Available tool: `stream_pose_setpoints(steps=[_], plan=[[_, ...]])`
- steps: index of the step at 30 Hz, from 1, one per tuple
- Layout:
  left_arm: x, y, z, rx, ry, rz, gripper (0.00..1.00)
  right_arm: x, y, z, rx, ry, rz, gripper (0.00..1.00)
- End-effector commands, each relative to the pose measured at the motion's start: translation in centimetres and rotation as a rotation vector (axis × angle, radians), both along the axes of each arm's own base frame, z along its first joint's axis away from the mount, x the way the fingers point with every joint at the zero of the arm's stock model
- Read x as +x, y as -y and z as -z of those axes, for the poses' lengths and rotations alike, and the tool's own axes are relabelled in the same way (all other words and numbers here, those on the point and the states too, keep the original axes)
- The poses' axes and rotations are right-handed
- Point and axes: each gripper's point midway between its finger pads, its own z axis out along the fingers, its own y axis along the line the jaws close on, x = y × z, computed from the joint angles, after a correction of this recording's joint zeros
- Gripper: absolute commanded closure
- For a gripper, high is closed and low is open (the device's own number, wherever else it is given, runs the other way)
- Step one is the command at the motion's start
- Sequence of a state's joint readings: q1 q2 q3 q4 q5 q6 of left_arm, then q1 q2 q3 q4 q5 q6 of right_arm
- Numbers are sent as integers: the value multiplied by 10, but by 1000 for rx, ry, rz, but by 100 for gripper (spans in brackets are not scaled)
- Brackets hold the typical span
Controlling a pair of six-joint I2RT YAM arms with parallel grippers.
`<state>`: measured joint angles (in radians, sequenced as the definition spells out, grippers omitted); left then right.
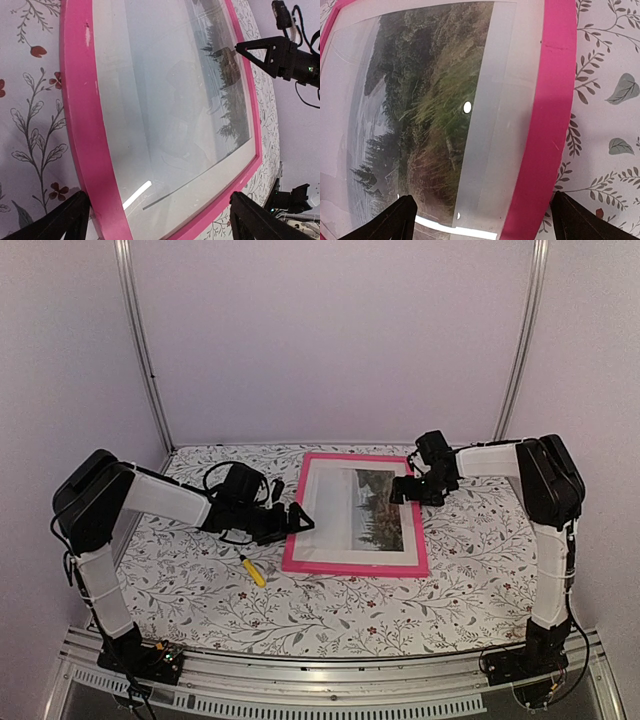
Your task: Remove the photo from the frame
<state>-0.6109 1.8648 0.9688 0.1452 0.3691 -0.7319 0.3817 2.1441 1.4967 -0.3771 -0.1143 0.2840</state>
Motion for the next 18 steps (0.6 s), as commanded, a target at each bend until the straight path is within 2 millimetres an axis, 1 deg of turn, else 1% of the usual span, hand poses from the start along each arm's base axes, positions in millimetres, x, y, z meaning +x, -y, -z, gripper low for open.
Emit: stream_pose_setpoints(steps=[1,2,4,10,11,14,18], plan=[[-7,11,-8,-25,21,24,1,-31,14,5,-52,-61,14,3],[-7,11,-9,-26,24,24,1,-36,17,6,-55,-68,20,3],[-7,11,-11,-26,30,26,1,-45,22,0,-52,-67,29,4],[-4,11,-25,-19,81,42,1,-83,33,0,-41,-112,50,8],[-4,12,-26,-21,86,46,1,-89,33,-2,-41,-112,49,8],[-3,12,-31,-13,101,54,1,-108,33,1,-52,-138,46,11],[1,5,-34,38,133,42,1,-134,22,-2,-46,-157,27,14]])
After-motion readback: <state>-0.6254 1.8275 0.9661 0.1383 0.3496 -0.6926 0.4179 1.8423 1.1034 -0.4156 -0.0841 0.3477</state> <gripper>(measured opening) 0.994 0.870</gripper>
